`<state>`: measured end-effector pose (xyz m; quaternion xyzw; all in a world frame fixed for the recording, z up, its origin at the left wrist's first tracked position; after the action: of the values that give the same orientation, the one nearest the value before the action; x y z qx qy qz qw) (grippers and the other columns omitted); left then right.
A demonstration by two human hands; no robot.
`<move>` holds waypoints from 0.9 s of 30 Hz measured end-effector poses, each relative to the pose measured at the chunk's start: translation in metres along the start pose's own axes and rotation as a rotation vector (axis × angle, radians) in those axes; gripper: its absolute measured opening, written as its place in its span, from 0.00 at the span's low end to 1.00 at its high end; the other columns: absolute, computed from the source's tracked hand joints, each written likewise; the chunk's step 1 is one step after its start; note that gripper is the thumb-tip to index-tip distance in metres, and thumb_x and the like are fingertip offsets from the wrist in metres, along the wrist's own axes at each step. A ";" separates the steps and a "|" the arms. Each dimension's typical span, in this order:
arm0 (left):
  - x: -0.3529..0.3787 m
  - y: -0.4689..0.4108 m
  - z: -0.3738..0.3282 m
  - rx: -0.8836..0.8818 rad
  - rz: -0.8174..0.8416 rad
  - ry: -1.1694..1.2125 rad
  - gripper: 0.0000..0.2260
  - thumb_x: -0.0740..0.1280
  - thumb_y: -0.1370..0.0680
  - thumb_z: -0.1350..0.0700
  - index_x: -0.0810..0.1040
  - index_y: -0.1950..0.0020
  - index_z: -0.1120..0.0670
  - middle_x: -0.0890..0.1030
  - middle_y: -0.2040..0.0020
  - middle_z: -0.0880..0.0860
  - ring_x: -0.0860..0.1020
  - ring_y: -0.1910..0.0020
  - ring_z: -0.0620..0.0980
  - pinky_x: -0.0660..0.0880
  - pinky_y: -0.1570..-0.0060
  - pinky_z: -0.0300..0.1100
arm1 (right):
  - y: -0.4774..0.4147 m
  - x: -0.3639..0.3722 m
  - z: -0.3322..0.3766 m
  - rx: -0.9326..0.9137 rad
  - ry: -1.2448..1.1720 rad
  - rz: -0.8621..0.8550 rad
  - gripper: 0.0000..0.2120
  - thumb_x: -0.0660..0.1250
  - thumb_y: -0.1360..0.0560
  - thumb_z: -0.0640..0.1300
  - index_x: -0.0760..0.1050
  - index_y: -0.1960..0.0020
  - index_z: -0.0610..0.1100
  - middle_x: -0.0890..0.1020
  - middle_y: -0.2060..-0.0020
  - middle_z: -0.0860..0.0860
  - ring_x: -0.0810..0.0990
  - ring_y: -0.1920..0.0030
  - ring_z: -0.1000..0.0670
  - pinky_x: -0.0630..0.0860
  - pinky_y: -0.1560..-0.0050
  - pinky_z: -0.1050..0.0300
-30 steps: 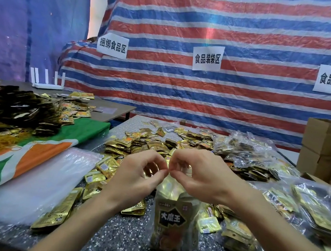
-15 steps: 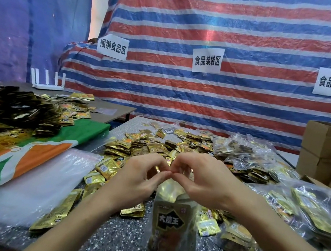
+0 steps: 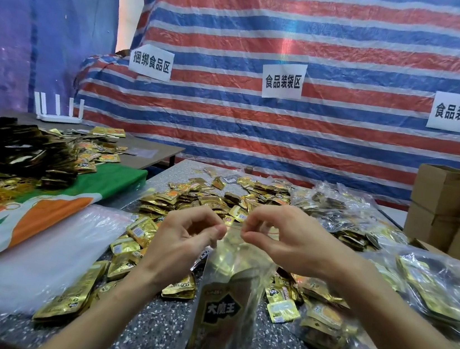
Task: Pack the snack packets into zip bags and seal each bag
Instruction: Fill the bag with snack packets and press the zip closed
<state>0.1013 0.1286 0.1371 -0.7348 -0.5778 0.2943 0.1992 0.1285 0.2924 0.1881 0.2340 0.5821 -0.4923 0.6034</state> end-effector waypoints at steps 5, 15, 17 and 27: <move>-0.011 0.003 0.011 -0.026 -0.027 0.005 0.10 0.70 0.23 0.64 0.82 0.61 0.53 0.81 0.64 0.53 0.79 0.64 0.48 0.75 0.61 0.36 | 0.010 0.000 -0.025 0.064 -0.039 0.013 0.04 0.67 0.21 0.55 0.79 0.53 0.57 0.81 0.56 0.61 0.78 0.53 0.59 0.78 0.47 0.45; -0.021 0.002 0.018 -0.062 -0.060 -0.009 0.10 0.70 0.23 0.63 0.82 0.62 0.52 0.81 0.65 0.54 0.79 0.64 0.50 0.76 0.60 0.43 | 0.027 -0.006 -0.055 0.101 -0.122 -0.037 0.05 0.69 0.22 0.51 0.80 0.56 0.58 0.82 0.58 0.63 0.79 0.57 0.59 0.79 0.47 0.43; -0.024 0.003 0.018 -0.067 -0.070 0.002 0.10 0.70 0.23 0.63 0.82 0.62 0.52 0.81 0.65 0.55 0.79 0.64 0.50 0.76 0.61 0.45 | 0.032 -0.008 -0.061 0.123 -0.122 -0.040 0.05 0.69 0.21 0.51 0.80 0.55 0.59 0.83 0.57 0.59 0.79 0.56 0.58 0.79 0.48 0.43; -0.023 0.002 0.016 -0.059 -0.083 0.018 0.07 0.70 0.23 0.66 0.82 0.61 0.60 0.80 0.66 0.57 0.78 0.65 0.50 0.76 0.61 0.40 | 0.047 -0.014 -0.078 0.161 -0.150 -0.054 0.04 0.68 0.23 0.53 0.80 0.53 0.55 0.83 0.57 0.58 0.79 0.55 0.58 0.79 0.48 0.47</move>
<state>0.0880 0.1050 0.1286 -0.7183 -0.6144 0.2619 0.1946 0.1345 0.3823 0.1709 0.2283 0.5001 -0.5696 0.6110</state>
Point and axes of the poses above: each hand's wrist, its own y-axis away from the middle knuckle, its own x-axis out of the palm, z = x × y, the point moved 6 cm from there along -y, towards the middle knuckle
